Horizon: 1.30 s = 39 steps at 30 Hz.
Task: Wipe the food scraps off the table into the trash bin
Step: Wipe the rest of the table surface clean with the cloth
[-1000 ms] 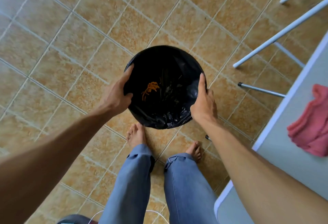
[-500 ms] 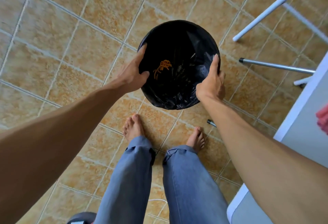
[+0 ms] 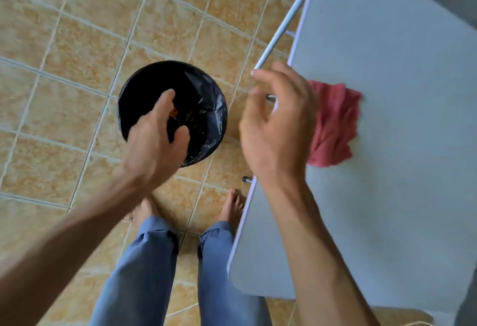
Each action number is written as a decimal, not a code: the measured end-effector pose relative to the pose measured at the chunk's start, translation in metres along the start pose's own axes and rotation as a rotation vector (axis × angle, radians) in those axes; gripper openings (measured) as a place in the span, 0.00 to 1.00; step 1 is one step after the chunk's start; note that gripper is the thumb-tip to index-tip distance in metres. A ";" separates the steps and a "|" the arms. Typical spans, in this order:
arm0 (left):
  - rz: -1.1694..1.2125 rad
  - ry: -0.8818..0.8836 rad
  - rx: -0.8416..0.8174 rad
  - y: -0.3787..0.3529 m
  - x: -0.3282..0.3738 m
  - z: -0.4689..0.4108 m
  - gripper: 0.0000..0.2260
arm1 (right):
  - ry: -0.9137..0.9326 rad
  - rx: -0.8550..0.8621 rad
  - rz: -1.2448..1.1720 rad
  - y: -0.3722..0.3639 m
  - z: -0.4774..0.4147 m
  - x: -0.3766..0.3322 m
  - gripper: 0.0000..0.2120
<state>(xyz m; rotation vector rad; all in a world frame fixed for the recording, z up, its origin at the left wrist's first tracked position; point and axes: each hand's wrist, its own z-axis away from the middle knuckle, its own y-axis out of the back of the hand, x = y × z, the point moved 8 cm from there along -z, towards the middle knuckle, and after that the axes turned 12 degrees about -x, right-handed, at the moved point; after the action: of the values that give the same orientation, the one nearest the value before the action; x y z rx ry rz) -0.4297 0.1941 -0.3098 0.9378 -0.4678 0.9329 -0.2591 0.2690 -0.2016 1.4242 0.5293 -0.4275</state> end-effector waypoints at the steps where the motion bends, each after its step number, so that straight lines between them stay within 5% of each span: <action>1: -0.017 -0.046 0.022 -0.006 0.022 0.006 0.28 | -0.010 0.079 0.016 0.021 0.001 0.016 0.14; 5: -0.005 -0.205 0.114 -0.037 0.097 0.027 0.21 | -0.193 0.075 0.160 0.048 0.011 0.093 0.21; 12: -0.100 -0.165 0.133 -0.127 0.129 0.060 0.26 | 0.358 -0.281 0.603 0.023 -0.025 0.130 0.25; 17: -0.338 -0.129 0.186 -0.147 0.121 0.065 0.25 | -0.206 -0.067 0.491 0.042 -0.090 0.152 0.26; 18: -0.363 -0.114 0.196 -0.148 0.121 0.064 0.25 | -0.113 -0.106 0.489 0.030 -0.090 0.135 0.26; 21: -0.404 -0.107 0.210 -0.151 0.122 0.063 0.25 | 0.552 -0.403 0.612 -0.002 -0.062 0.090 0.26; 23: -0.414 -0.113 0.211 -0.150 0.123 0.062 0.25 | 0.685 -0.484 0.666 0.005 -0.073 0.103 0.27; 28: -0.409 -0.124 0.236 -0.149 0.125 0.065 0.26 | 0.035 -0.068 0.548 0.032 -0.102 0.137 0.27; 34: -0.388 -0.130 0.241 -0.148 0.125 0.063 0.25 | 0.756 -0.480 0.662 0.006 -0.059 0.099 0.28; 39: -0.407 -0.126 0.230 -0.150 0.124 0.064 0.25 | 0.047 -0.191 0.532 0.046 -0.124 0.155 0.29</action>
<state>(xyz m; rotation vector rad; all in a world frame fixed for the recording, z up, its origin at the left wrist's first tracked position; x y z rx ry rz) -0.2342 0.1594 -0.2593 1.2515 -0.2621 0.5661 -0.1178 0.4022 -0.2625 1.3291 0.2053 0.0814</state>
